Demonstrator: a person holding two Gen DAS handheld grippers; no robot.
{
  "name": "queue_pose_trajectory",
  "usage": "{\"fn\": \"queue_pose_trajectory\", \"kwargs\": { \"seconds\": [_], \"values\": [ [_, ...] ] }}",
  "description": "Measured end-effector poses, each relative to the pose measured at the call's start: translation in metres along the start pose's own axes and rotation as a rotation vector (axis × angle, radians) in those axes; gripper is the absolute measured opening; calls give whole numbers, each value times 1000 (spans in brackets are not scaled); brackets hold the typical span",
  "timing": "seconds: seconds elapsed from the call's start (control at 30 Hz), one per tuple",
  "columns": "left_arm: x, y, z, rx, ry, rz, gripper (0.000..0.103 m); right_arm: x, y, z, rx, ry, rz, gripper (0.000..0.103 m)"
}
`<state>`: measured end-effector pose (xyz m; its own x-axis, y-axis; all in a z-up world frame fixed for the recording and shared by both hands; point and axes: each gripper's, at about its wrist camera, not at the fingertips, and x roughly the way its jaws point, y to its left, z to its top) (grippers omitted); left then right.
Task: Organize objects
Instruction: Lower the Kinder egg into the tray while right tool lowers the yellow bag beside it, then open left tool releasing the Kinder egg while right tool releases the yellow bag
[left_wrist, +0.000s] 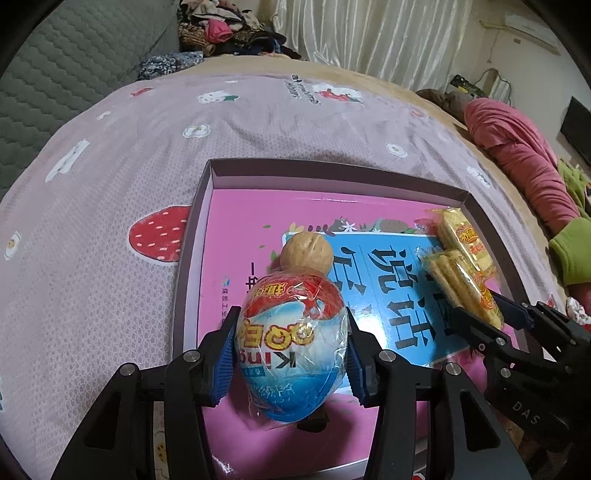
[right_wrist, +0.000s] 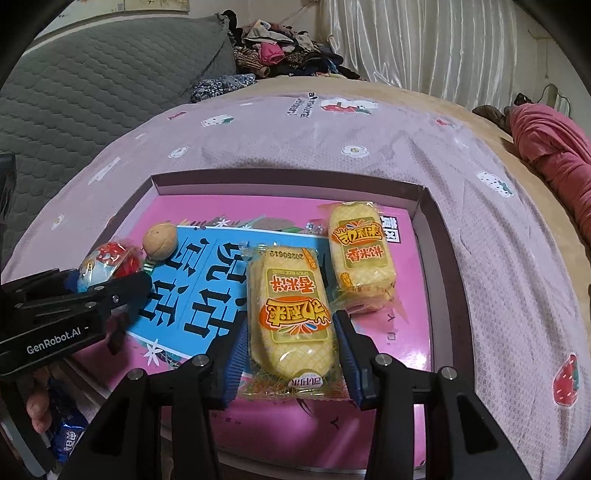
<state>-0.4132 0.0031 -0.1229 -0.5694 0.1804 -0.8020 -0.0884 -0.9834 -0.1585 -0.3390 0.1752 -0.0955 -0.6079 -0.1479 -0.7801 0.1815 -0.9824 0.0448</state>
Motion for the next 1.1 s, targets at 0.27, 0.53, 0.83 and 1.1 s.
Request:
{"fn": "queue_pose_trajectory", "kwargs": {
  "seconds": [0.27, 0.53, 0.83, 1.1],
  "values": [
    [0, -3, -3, 26, 23, 33, 59, 1, 1, 1, 1, 5, -3, 54],
    [-7, -3, -4, 24, 33, 19, 76, -6, 2, 1, -7, -14, 8, 64],
    [-22, -3, -4, 40, 56, 21, 79, -22, 7, 5, -6, -58, 15, 74],
    [-51, 1, -1, 71, -15, 101, 79, -37, 2, 6, 13, -96, 21, 77]
  ]
}}
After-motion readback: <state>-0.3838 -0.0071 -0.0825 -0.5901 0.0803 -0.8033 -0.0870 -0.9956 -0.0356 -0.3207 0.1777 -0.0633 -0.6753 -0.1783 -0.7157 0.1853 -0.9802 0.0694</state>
